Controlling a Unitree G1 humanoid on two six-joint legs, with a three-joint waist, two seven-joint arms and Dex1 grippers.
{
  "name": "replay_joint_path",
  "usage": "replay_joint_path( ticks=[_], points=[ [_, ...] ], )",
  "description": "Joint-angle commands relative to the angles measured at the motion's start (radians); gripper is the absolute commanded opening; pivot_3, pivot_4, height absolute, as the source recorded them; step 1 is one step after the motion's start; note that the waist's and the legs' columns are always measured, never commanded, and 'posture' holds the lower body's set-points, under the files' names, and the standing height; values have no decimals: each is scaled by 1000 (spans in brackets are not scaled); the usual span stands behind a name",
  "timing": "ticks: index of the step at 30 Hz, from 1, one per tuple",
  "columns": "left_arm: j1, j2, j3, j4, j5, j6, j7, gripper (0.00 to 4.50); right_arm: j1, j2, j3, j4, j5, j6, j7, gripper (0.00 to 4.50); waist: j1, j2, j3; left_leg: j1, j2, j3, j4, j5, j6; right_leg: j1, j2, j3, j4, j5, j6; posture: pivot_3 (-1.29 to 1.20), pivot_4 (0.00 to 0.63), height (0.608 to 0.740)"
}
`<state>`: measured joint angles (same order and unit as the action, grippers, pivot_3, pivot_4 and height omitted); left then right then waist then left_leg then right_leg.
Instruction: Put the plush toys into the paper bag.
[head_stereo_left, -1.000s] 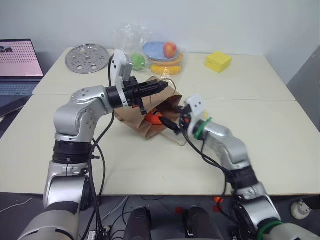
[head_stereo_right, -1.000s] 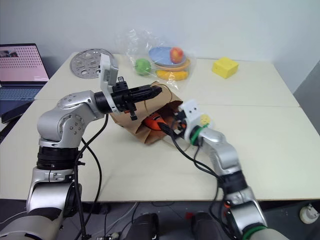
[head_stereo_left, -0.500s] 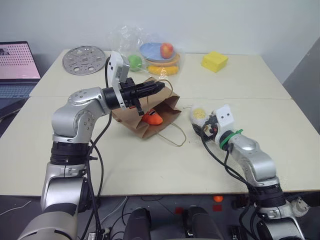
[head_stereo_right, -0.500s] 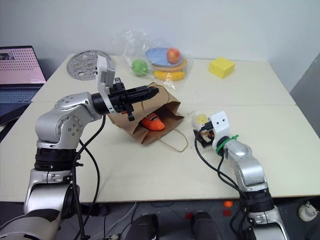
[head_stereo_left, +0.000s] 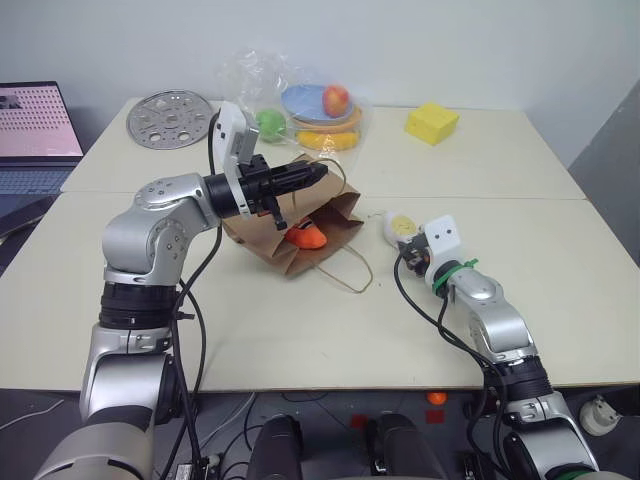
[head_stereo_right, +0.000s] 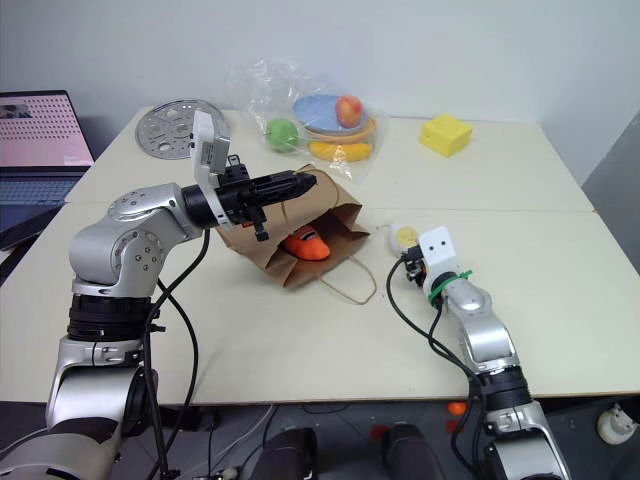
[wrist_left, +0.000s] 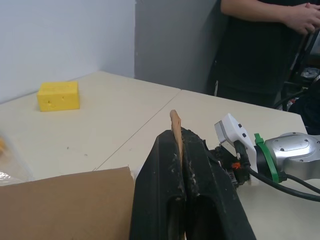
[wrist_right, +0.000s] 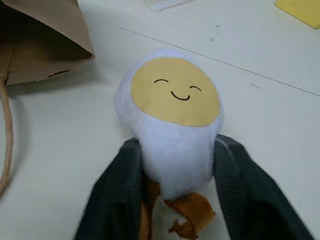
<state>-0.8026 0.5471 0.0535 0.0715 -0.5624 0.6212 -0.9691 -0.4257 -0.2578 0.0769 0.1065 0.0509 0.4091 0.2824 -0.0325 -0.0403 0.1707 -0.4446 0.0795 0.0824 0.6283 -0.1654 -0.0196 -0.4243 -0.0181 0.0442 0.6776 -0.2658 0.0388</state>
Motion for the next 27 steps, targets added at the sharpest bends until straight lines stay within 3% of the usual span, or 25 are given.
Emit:
replay_joint_path(
  ticks=[1, 3, 9, 16, 22, 27],
  points=[
    [-20, 13, 21, -26, 4, -19, 8, 0, -3, 3, -32, 5, 20, -49, 16, 543, 0, 0, 0, 0, 0, 0, 0, 0, 0, 0, 0, 0, 0, 0, 0, 0, 150, 740],
    [-20, 14, 21, -25, 8, -20, 12, 0, 13, 5, -45, -15, 39, -67, 31, 24, 0, 0, 0, 0, 0, 0, 0, 0, 0, 0, 0, 0, 0, 0, 0, 0, 150, 740],
    [-28, 13, 19, -17, 13, -20, 10, 0, 104, -64, -13, -294, 153, 68, 194, 24, 1, 0, 0, 0, 0, 0, 0, 0, 0, 0, 0, 0, 0, 0, 1, 0, 150, 740],
    [-37, 8, 14, -6, 13, -23, 2, 0, 134, -73, 27, -470, 242, 229, 240, 24, 1, 0, 0, 1, 0, -1, 0, 0, 0, 1, 0, 0, 1, 0, 1, 0, 150, 740],
    [-41, 5, 12, -6, 13, -21, -4, 0, 69, -12, 70, -421, 228, 251, 206, 24, 1, 0, 0, 1, 0, 0, 1, 0, 0, 1, 0, 0, 1, 0, 0, 0, 150, 740],
    [-29, 7, 13, -22, 8, -12, -6, 0, -46, 94, 93, -234, 186, 162, 163, 24, 1, 0, 0, 1, 0, 0, 0, 0, 0, 1, 0, 0, 0, 0, 0, 0, 150, 740]
  ],
)
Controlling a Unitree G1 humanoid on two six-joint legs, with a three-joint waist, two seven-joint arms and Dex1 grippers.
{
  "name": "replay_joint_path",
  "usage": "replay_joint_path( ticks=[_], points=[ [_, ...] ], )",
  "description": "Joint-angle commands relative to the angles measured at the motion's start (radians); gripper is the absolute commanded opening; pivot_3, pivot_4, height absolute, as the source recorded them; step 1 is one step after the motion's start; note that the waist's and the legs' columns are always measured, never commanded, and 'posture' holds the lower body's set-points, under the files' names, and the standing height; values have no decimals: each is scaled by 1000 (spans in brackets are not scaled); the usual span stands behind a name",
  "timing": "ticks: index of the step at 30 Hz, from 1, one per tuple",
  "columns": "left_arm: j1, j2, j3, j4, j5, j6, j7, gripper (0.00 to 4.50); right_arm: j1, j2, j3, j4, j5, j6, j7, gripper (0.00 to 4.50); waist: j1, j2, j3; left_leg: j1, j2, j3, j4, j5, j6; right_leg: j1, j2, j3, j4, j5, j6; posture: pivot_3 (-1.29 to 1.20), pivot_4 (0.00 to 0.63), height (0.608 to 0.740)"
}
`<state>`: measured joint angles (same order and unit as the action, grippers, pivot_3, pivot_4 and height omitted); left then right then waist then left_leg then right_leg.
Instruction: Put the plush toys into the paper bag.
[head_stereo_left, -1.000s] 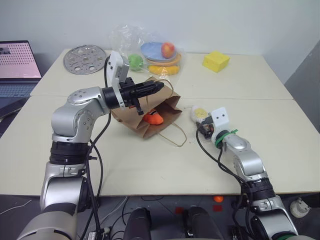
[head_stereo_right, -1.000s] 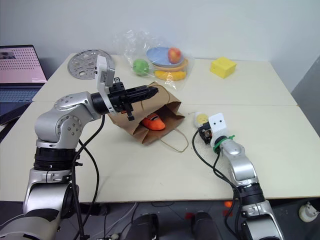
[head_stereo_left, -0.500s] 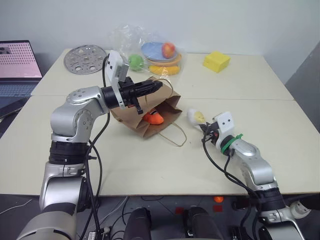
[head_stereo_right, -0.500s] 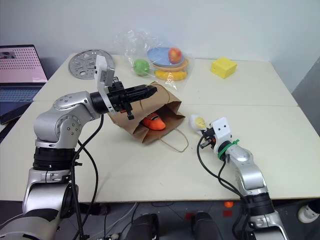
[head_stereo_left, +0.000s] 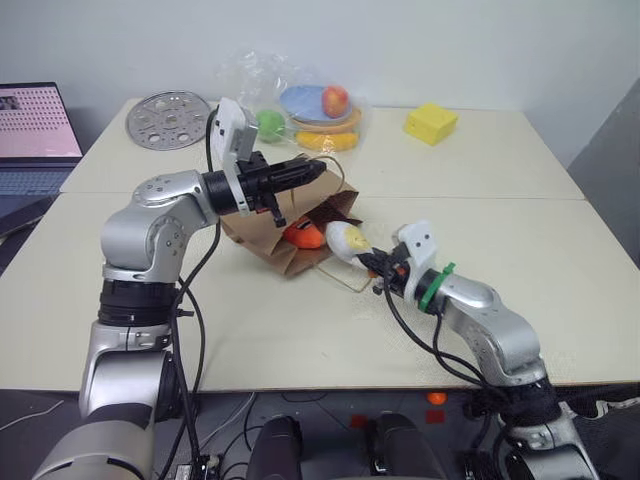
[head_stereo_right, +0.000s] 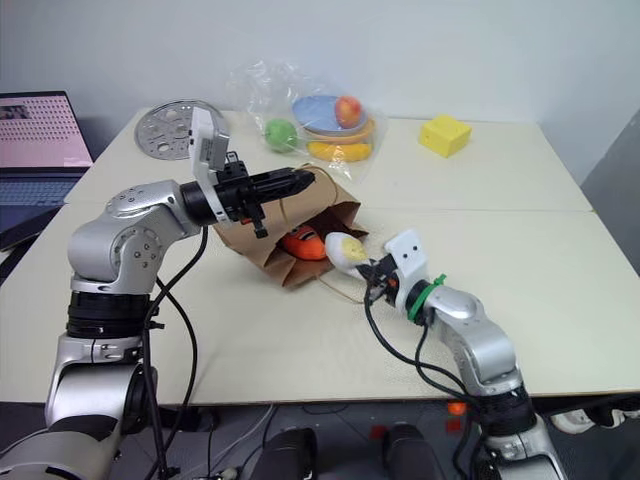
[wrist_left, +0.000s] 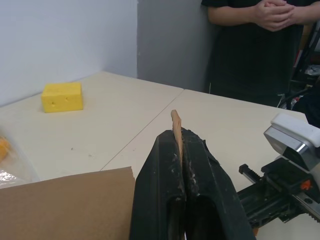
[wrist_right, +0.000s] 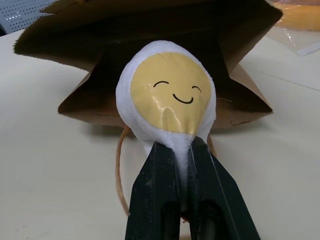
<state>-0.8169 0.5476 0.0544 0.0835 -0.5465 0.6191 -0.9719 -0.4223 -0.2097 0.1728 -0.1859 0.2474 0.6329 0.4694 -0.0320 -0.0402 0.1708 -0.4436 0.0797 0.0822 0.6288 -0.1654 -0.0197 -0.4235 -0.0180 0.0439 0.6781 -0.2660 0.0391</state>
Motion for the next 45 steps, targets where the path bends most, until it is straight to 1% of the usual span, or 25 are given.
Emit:
replay_joint_path(
  ticks=[1, 9, 15, 18, 22, 26, 29, 33, 37, 40, 45],
  points=[
    [-13, 6, 12, -38, -9, -7, -3, 0, -65, 62, -9, 87, -10, -76, -30, 24, 0, 0, 0, 0, 0, 0, 0, 0, 0, 0, 0, 0, 0, 0, 0, 0, 150, 740],
    [4, 7, 13, -67, -23, 10, -2, 0, -208, 155, -79, 350, 14, -187, -36, 24, 0, 0, 0, -1, 0, 0, 0, 0, 0, 0, 0, 0, 0, 0, 0, 0, 150, 740],
    [15, 12, 4, -101, -40, 39, -22, 0, -282, 228, -85, 523, 11, -254, -19, 24, -1, 0, 0, -1, 0, 0, 0, 0, 0, 0, 0, 0, 0, 0, 0, 0, 150, 740],
    [13, 16, 1, -104, -40, 43, -28, 0, -348, 278, -127, 641, 32, -296, -35, 24, -4, 0, 0, 0, 0, 0, 0, 0, 0, 0, 0, 0, 1, 0, 0, 0, 150, 740],
    [13, 15, 2, -113, -45, 54, -29, 0, -425, 300, -157, 787, 19, -406, -19, 24, -4, 0, 0, 0, 0, 0, -1, 0, 0, 0, 0, -1, 1, 0, 0, 0, 150, 740],
    [13, 16, 3, -117, -51, 60, -30, 0, -472, 309, -181, 867, 23, -449, -8, 24, -1, 0, 0, -1, 0, 0, -1, 0, 0, 0, 0, -1, 0, 0, 0, 0, 150, 740],
    [14, 15, 3, -128, -59, 69, -33, 0, -513, 315, -192, 985, 8, -481, -8, 24, -2, 0, 0, -1, 0, 0, -1, 0, -1, 0, 0, -1, 0, 0, 0, 0, 150, 740],
    [7, 15, 3, -123, -59, 66, -30, 0, -542, 304, -166, 1148, -73, -490, -90, 24, -4, 0, 0, 0, 1, 0, -1, 0, -1, 0, 0, -1, 1, 0, 0, 0, 150, 740],
    [10, 19, 4, -127, -62, 68, -31, 0, -546, 303, -177, 1176, -92, -533, -106, 24, -4, 0, 0, 0, 0, 0, -1, 0, -1, 0, 0, 0, 1, 0, 0, 0, 150, 740],
    [12, 21, 5, -125, -61, 66, -33, 0, -533, 299, -175, 1151, -94, -535, -86, 822, -4, 1, 0, 0, 0, 0, -1, 0, -1, 0, 0, -1, 1, 0, 0, 0, 150, 740],
    [14, 15, 3, -123, -59, 61, -31, 0, -474, 276, -162, 1038, -100, -508, -55, 2655, -3, 1, 0, 0, 0, 0, -1, 0, -1, 0, 0, 0, 1, 0, 0, 0, 150, 740]
  ],
)
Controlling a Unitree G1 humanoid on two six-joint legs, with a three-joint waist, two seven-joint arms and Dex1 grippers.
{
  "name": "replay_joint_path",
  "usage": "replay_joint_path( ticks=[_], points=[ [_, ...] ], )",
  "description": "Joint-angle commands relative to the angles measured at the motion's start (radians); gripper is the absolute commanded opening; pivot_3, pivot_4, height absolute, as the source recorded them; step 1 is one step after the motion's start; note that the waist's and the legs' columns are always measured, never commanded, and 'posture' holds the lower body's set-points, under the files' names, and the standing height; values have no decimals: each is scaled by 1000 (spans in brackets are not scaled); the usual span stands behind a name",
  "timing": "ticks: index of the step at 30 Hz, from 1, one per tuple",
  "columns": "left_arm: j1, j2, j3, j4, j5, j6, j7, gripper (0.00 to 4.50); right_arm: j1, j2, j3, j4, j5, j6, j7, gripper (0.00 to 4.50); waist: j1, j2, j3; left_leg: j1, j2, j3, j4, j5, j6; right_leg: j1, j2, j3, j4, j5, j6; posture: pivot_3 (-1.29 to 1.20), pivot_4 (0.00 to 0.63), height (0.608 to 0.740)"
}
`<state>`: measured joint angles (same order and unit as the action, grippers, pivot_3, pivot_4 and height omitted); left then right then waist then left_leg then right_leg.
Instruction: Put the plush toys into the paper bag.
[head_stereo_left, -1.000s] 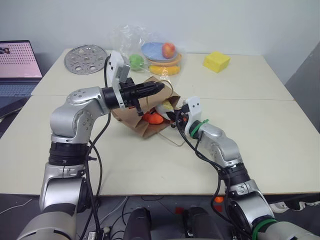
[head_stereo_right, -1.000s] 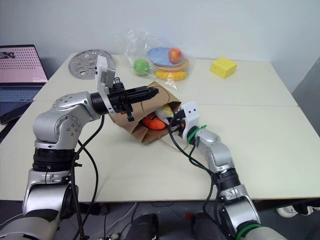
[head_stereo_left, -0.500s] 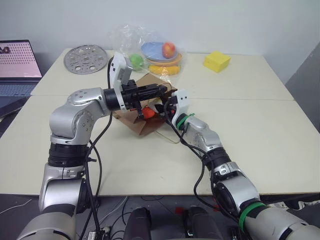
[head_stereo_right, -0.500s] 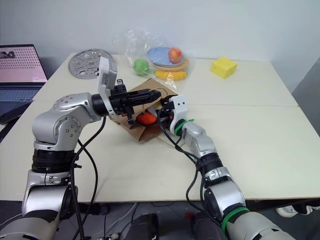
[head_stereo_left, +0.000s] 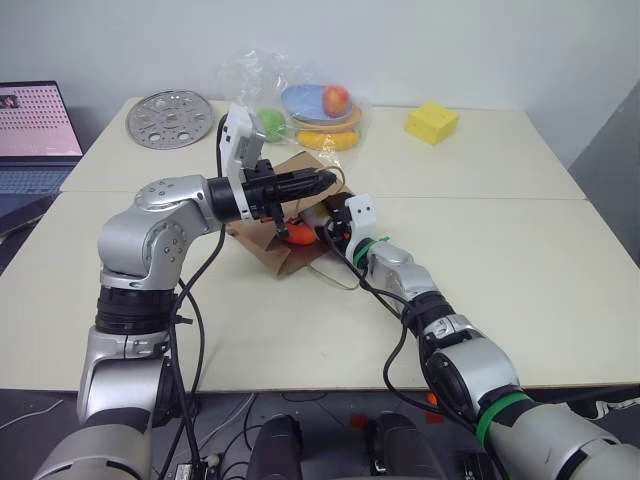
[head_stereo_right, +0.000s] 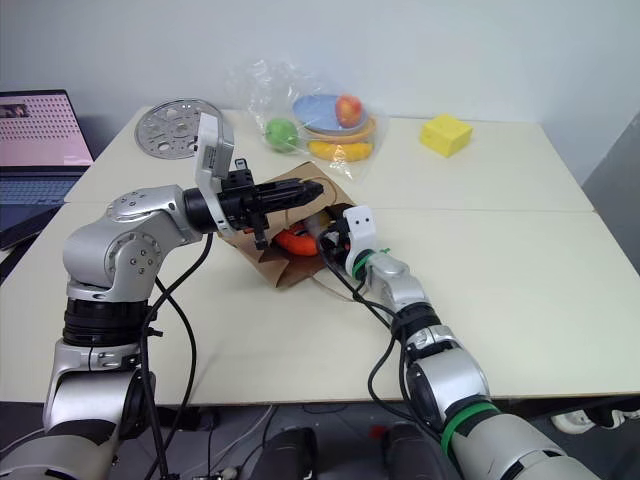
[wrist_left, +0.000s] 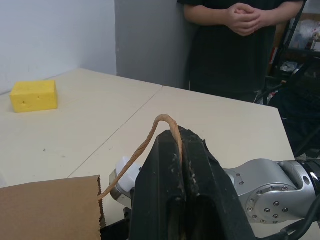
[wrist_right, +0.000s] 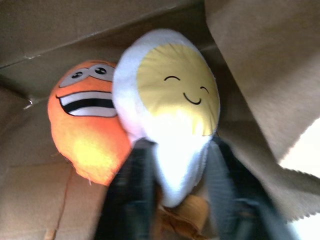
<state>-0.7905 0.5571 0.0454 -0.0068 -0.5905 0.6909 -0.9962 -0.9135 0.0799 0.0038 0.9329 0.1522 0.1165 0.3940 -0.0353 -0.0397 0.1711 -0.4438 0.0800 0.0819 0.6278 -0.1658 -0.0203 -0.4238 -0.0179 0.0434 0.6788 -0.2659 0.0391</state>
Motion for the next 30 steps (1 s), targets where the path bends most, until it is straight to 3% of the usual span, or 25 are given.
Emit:
replay_joint_path(
  ticks=[1, 5, 6, 11, 14, 18, 28, 30],
  points=[
    [-13, 4, 11, -30, -15, -13, -8, 0, 38, -23, 11, -131, -5, 27, 29, 3017, 0, 0, 0, 0, 0, 0, 0, 0, 0, 0, 0, 0, 0, 0, 0, 0, 150, 740],
    [-10, -1, 8, -23, -9, -22, -7, 0, 191, -95, 59, -504, 9, 207, 78, 4335, 4, 0, 0, 0, 0, 0, 0, 0, 0, 0, 0, 0, 0, 0, 0, 0, 150, 740],
    [-9, -3, 7, -24, -8, -23, -6, 0, 225, -110, 72, -581, 9, 252, 84, 4464, 5, 0, 0, -1, 0, 0, 0, 0, 0, 0, 0, 0, 0, 0, 0, 0, 150, 740],
    [-6, -11, 9, -15, -5, -31, 1, 0, 449, -249, 174, -1048, 72, 521, 177, 4464, 4, 0, 0, -1, 0, -1, 0, -1, -2, 0, 0, 0, 0, 0, 0, 0, 150, 740],
    [-3, -14, 9, -10, -2, -36, 1, 0, 528, -350, 252, -1199, 63, 585, 226, 4464, 2, 0, 0, 0, 0, 0, 0, -2, -2, -1, 0, 0, 0, -1, 0, 0, 150, 740],
    [-2, -19, 9, -7, -3, -39, 7, 0, 560, -355, 289, -1227, 60, 614, 201, 4464, 1, 0, 0, 1, 0, 0, 0, -1, -2, -1, 0, 0, 0, -1, 0, 0, 150, 740],
    [-5, -23, 7, -9, -2, -38, 10, 0, 473, -303, 361, -1005, -48, 497, 165, 4464, 6, 0, 0, 1, -1, 1, 1, -1, -2, 1, -1, 1, -3, -1, 0, 0, 150, 740],
    [0, -21, 11, -17, -4, -34, 13, 0, 472, -308, 359, -1002, -58, 478, 168, 3913, 5, 0, 0, 0, 0, 1, 1, -2, -2, 1, 0, 1, -3, -1, 0, 0, 150, 740]
  ],
)
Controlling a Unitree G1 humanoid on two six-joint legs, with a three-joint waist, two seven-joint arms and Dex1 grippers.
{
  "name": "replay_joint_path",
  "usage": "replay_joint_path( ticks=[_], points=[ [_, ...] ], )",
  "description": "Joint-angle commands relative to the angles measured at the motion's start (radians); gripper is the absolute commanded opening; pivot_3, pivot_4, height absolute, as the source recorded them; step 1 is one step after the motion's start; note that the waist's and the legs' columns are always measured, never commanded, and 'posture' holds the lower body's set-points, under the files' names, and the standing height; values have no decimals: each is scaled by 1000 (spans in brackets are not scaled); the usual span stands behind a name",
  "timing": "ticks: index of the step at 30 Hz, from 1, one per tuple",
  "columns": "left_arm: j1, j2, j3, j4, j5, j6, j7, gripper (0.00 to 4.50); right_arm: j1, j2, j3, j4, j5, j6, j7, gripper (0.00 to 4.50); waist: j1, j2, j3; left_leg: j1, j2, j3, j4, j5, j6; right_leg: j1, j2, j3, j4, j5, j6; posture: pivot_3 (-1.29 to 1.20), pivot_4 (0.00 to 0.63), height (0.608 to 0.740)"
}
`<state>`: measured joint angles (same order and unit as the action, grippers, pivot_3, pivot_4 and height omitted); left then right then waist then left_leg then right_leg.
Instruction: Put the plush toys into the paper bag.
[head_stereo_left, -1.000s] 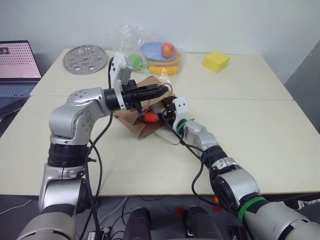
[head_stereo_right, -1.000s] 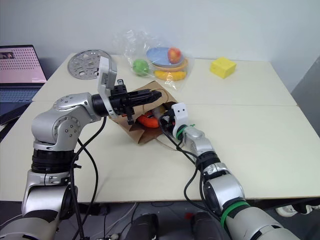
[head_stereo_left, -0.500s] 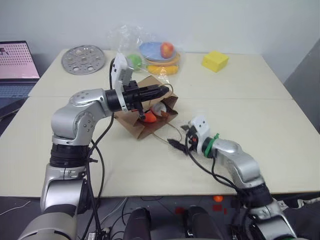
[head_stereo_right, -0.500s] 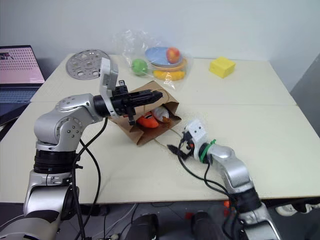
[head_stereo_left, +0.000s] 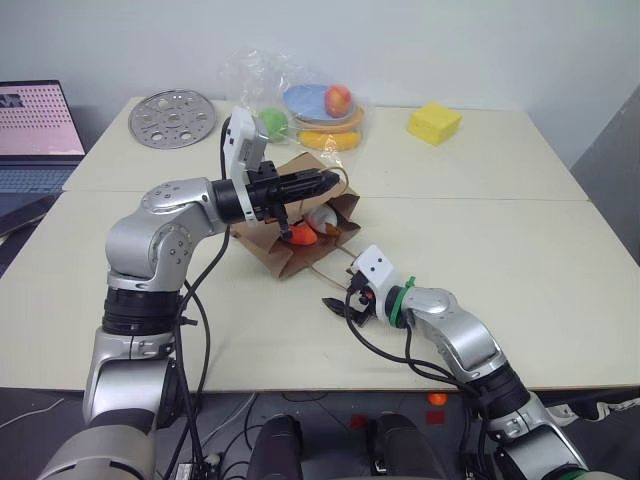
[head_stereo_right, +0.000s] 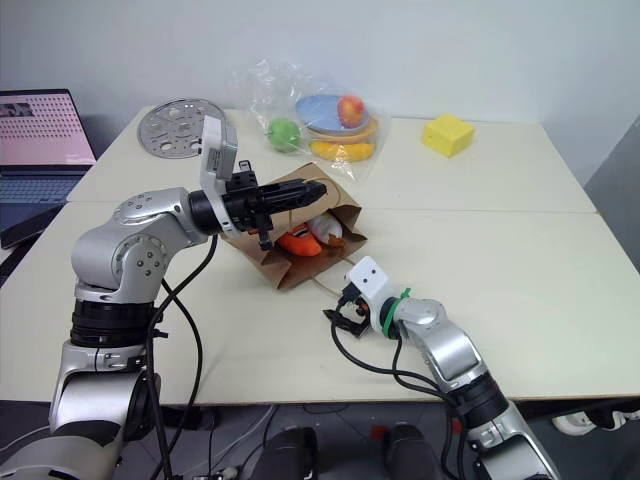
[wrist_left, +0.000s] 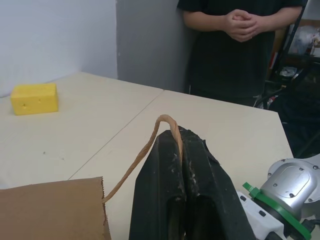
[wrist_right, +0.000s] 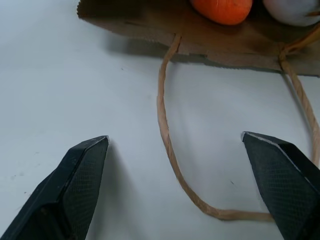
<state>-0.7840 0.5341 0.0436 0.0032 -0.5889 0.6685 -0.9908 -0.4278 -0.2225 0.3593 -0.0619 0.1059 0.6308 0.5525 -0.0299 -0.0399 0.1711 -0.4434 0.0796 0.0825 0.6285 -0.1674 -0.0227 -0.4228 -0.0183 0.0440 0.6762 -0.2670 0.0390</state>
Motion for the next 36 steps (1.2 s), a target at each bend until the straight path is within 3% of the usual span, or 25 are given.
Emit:
replay_joint_path(
  ticks=[1, 11, 15, 19, 28, 36],
  points=[
    [-3, 4, 15, -32, -8, -9, 10, 0, -12, -13, 1, -12, -19, -48, 10, 3596, -1, 0, 0, 0, 0, 0, 0, 0, 0, 0, 0, 0, 0, 0, 0, 0, 150, 740],
    [-2, 9, 18, -32, -10, -11, 20, 0, 21, -69, -35, -21, -51, -142, 16, 31, -1, 0, 0, 0, 0, 0, 0, 0, 0, 0, 0, 0, 0, 0, 0, 0, 150, 740],
    [-22, 1, 17, -6, 6, -36, 27, 0, 42, -72, -115, -69, -11, -172, 2, 31, 1, 0, 0, 0, 0, 0, 0, 0, 0, 0, 0, 0, 0, 0, 0, 0, 150, 740],
    [-108, -13, 38, 141, 66, -133, 65, 0, 15, -79, -202, -244, 46, -219, 17, 31, 2, -1, 1, 0, 0, -1, 1, 0, 0, 0, 1, 0, 1, 0, 1, 0, 150, 740],
    [-198, 1, 55, 322, 125, -258, 54, 0, -177, -25, -200, -280, 59, -229, -8, 31, -2, 0, 1, 0, 0, 0, 0, 0, 0, -2, 1, -1, 2, 0, 1, 0, 150, 740],
    [-173, 20, 87, 308, 126, -271, 67, 0, -272, 44, -180, -214, 51, -310, -9, 31, 2, -1, 1, -2, 0, -1, 0, 0, 0, -2, 1, -1, 2, 0, 1, 0, 150, 740]
  ],
)
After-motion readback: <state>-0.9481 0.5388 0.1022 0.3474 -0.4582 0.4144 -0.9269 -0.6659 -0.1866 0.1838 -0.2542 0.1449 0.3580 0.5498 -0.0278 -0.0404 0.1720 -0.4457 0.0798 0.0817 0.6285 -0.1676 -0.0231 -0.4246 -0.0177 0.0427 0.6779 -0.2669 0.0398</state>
